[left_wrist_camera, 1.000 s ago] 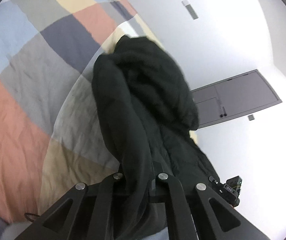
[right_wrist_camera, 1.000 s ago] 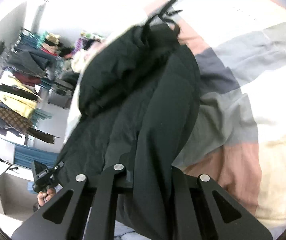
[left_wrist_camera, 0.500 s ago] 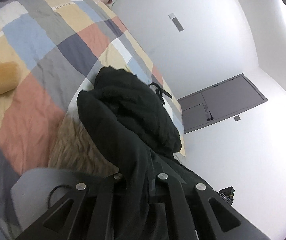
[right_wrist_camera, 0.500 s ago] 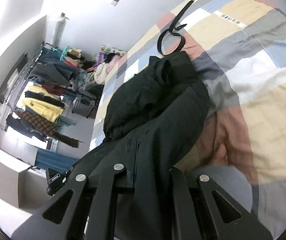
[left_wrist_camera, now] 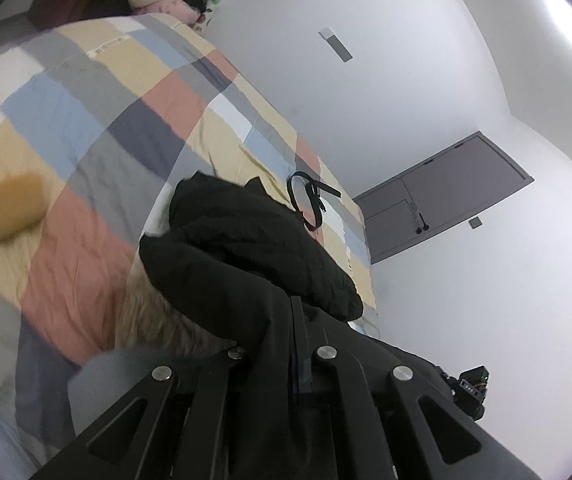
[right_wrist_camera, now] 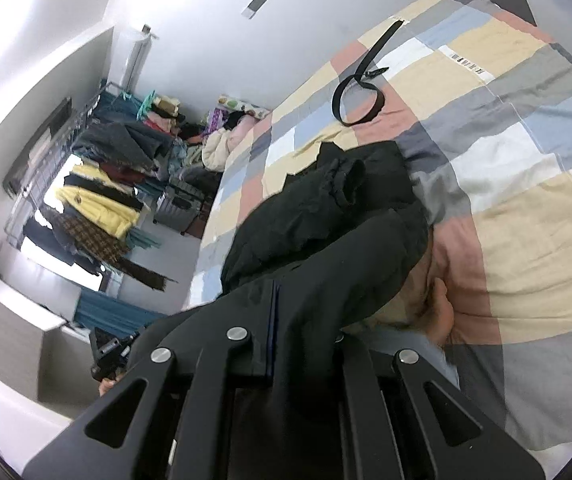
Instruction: Fold large clothes
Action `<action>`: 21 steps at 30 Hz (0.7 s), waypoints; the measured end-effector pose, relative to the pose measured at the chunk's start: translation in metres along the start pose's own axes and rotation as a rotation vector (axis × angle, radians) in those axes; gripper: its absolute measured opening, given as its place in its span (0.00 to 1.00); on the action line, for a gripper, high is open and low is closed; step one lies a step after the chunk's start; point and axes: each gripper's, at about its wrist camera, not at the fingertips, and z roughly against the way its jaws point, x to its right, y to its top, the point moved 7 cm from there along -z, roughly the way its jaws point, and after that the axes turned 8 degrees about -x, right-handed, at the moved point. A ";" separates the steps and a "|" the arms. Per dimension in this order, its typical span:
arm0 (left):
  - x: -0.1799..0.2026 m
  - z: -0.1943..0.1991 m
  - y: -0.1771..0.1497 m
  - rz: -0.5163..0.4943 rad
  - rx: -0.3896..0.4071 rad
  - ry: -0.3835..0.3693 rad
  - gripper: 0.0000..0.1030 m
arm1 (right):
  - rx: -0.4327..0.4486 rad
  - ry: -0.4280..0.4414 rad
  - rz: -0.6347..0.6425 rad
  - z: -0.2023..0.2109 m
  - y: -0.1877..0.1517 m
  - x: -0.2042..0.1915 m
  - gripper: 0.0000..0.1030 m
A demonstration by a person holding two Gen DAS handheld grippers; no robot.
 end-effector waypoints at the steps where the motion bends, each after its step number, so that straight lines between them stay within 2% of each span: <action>1: 0.005 -0.001 0.009 -0.012 -0.001 0.007 0.06 | 0.006 0.004 -0.011 0.000 0.006 -0.001 0.08; 7: 0.029 -0.024 0.071 -0.041 -0.023 0.048 0.07 | 0.026 0.000 -0.085 -0.016 0.069 -0.002 0.09; 10: 0.030 -0.045 0.105 -0.024 -0.035 0.077 0.07 | 0.026 -0.015 -0.117 -0.032 0.103 0.000 0.09; 14: 0.031 -0.081 0.153 -0.045 -0.020 0.191 0.08 | 0.037 -0.051 -0.124 -0.061 0.152 0.006 0.09; 16: 0.029 -0.099 0.169 -0.056 -0.016 0.241 0.08 | 0.040 -0.098 -0.103 -0.080 0.175 0.012 0.09; 17: 0.028 -0.112 0.181 -0.073 -0.011 0.290 0.08 | 0.037 -0.128 -0.087 -0.092 0.185 0.016 0.09; 21: 0.023 -0.149 0.208 -0.139 0.010 0.412 0.08 | 0.050 -0.203 -0.010 -0.126 0.213 0.028 0.09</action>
